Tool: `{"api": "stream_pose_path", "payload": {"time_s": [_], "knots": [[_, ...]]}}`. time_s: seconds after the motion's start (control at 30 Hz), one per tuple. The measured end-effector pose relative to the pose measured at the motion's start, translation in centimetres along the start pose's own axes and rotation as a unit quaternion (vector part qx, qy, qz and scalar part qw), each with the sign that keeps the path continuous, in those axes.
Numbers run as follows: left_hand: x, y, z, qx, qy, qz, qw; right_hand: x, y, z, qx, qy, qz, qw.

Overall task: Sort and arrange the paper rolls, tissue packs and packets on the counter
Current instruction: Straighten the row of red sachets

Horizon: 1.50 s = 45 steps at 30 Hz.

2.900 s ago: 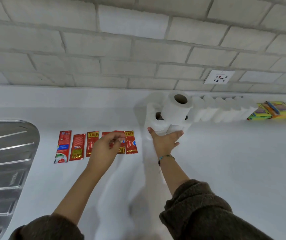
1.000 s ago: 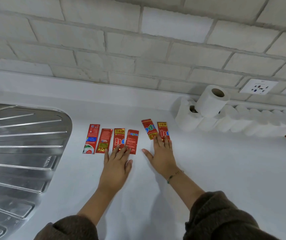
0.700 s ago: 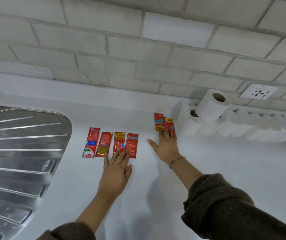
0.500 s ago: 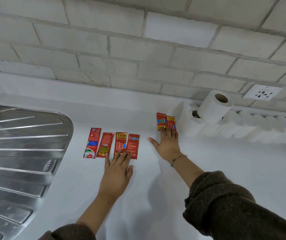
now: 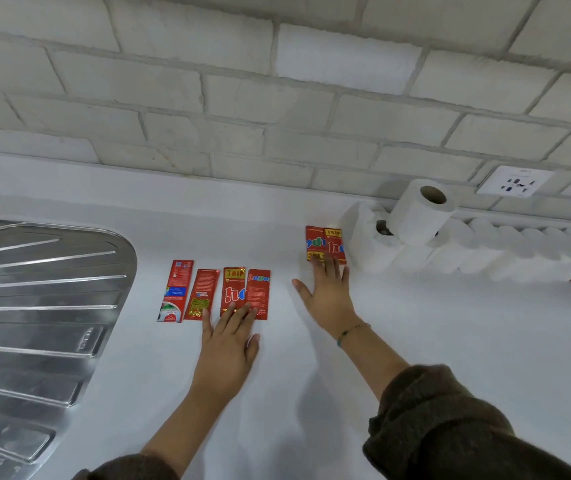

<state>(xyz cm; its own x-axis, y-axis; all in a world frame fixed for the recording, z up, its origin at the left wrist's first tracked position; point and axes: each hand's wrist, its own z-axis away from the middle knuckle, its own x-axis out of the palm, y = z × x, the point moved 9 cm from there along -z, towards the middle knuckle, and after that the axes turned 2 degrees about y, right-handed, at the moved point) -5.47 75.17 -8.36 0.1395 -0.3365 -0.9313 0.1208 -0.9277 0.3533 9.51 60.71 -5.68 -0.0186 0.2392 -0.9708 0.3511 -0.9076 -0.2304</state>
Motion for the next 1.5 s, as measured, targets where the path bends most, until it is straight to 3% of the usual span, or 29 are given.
{"api": "stream_pose_path", "payload": {"time_s": [0.17,0.67,1.27,1.5], "knots": [[-0.6,0.8,-2.4,0.012,0.019,-0.005,1.0,0.5,0.3,6.4,0.02,0.031,-0.135,0.99],[1.2,5.8,-13.7,0.055,-0.042,-0.083,0.994,1.0,0.6,7.8,0.033,0.062,-0.087,0.994],[0.9,7.0,-14.6,0.109,-0.041,-0.062,0.991,1.0,0.7,7.9,0.04,0.037,-0.088,0.995],[-0.4,6.2,-13.9,0.08,-0.023,-0.053,0.995,1.0,0.9,7.8,0.044,0.032,-0.097,0.994]]}}
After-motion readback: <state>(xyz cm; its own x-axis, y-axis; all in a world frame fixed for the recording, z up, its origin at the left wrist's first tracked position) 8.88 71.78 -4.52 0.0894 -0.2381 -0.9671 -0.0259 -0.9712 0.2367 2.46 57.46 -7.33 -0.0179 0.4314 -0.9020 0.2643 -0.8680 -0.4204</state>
